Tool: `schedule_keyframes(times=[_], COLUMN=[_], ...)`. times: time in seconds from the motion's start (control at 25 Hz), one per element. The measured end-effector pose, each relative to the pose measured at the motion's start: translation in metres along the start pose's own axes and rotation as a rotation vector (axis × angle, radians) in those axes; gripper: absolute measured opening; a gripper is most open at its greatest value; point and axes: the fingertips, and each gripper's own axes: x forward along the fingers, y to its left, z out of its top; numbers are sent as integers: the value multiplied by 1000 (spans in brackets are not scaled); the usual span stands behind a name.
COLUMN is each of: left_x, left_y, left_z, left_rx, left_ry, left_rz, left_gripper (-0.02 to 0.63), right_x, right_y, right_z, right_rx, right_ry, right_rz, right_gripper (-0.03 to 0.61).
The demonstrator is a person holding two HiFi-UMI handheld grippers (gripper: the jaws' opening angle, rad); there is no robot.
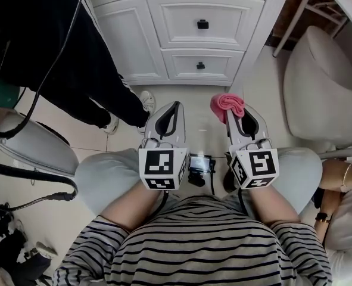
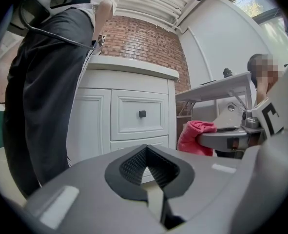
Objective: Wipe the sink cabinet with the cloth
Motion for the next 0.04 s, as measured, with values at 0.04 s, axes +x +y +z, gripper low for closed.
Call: schedule_keyframes(times=[0.04], left_x=[0], left_y=[0], left_z=[-1], left_rx=[-2], left_ry=[1], left_rz=[-1], left_gripper=[-6], right_x=[1], right_y=[0], right_z=[0], right_rx=[1], right_ry=[0], right_rz=[-2], right_gripper=[84])
